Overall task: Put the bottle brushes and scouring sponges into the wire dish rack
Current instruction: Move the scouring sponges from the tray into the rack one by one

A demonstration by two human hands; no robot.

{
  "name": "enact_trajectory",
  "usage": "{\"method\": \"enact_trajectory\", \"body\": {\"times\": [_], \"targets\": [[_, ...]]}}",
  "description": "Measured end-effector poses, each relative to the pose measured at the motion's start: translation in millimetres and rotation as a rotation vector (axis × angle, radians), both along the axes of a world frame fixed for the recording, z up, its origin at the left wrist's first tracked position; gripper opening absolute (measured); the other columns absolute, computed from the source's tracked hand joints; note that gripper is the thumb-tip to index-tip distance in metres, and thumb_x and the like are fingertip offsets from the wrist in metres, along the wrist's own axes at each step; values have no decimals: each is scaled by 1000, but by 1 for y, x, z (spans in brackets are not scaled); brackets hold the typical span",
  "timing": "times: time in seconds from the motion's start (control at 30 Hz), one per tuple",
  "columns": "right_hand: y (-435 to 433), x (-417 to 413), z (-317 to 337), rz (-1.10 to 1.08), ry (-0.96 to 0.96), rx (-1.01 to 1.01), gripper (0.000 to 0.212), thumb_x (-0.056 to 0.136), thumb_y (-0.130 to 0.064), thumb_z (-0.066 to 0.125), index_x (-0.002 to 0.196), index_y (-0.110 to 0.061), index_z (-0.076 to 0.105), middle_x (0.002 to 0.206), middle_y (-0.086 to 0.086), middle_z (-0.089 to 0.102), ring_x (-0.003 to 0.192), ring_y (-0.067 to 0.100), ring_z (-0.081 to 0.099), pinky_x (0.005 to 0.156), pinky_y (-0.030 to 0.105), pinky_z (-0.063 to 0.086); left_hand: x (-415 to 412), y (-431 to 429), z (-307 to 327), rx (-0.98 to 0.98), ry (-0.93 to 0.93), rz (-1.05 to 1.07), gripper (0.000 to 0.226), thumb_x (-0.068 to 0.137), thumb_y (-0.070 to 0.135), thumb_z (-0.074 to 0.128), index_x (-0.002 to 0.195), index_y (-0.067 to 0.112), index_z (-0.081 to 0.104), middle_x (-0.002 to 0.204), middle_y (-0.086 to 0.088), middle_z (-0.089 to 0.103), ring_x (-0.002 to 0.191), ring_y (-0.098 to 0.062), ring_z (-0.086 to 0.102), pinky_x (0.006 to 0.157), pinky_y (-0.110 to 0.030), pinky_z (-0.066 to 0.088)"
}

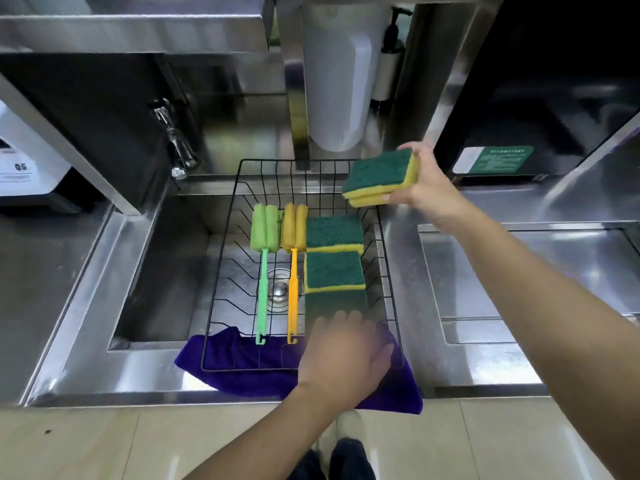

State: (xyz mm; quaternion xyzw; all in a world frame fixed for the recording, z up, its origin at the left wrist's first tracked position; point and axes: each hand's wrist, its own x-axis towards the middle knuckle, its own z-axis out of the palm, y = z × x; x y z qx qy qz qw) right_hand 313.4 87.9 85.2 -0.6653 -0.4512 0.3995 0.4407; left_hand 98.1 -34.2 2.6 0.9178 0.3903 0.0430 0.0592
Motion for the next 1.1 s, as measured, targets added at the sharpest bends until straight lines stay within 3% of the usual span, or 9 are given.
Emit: {"method": "enact_trajectory", "body": {"times": [0.1, 0.17, 0.23, 0.4, 0.53, 0.67, 0.83, 0.93, 1.1], "targets": [[16, -13, -9, 127, -381, -61, 79, 66, -1, 79, 130, -15, 34, 125, 12, 41, 121, 26, 42, 101, 33, 40, -1, 0, 1, -29, 0, -10, 49, 92, 52, 28, 94, 19, 64, 88, 0, 61, 78, -21, 55, 67, -40, 48], [25, -22, -11, 124, -536, -62, 82, 65, -5, 81, 133, -12, 35, 132, 16, 34, 125, 26, 39, 109, 26, 29, -1, 1, 1, -38, 0, -8, 47, 92, 52, 29, 93, 19, 63, 87, 0, 60, 77, -21, 54, 67, -40, 48], [34, -30, -12, 131, -579, -35, 81, 68, -7, 79, 135, -10, 34, 136, 18, 29, 124, 23, 39, 104, 16, 25, 0, 0, 2, -53, 5, -10, 46, 92, 51, 30, 93, 19, 62, 87, 0, 59, 77, -22, 54, 67, -41, 48], [57, -43, -24, 185, -717, -45, 65, 79, -9, 67, 134, -12, 32, 131, 19, 32, 108, 34, 53, 97, 40, 44, 2, 1, 6, -109, 46, -16, 44, 90, 51, 31, 91, 19, 60, 87, -1, 58, 78, -22, 53, 68, -42, 47], [69, -51, -42, 269, -733, -158, 60, 83, -6, 61, 134, -12, 31, 127, 20, 41, 107, 39, 53, 87, 40, 45, 3, 3, 13, -222, 89, -19, 54, 90, 52, 19, 106, 15, 55, 103, -5, 56, 93, -26, 51, 82, -47, 43], [74, -52, -55, 345, -653, -306, 71, 82, -15, 67, 137, -7, 23, 129, 23, 47, 113, 36, 52, 95, 42, 45, 3, 6, 19, -280, 162, -63, 65, 88, 53, 6, 120, 13, 45, 120, -9, 47, 109, -30, 41, 94, -50, 32], [78, -54, -51, 414, -880, -436, 95, 82, -39, 65, 149, -9, 7, 155, 17, 13, 140, 36, 19, 115, 41, 22, 3, 6, 15, -278, 159, -80, 64, 88, 52, 7, 122, 12, 44, 122, -9, 46, 109, -30, 41, 94, -50, 32], [84, -49, -43, 323, -904, -368, 60, 87, -32, 61, 134, -1, 40, 141, 19, 32, 128, 37, 38, 106, 40, 34, 3, 6, 14, -277, 155, -73, 63, 89, 52, 9, 122, 12, 44, 122, -10, 47, 109, -30, 41, 93, -50, 33], [87, -37, -43, 265, -862, -325, 30, 85, -2, 60, 113, 5, 53, 130, 22, 44, 113, 38, 50, 94, 36, 42, 3, 6, 16, -287, 140, -66, 62, 89, 52, 10, 122, 12, 45, 120, -10, 47, 107, -30, 42, 92, -50, 34]]}}
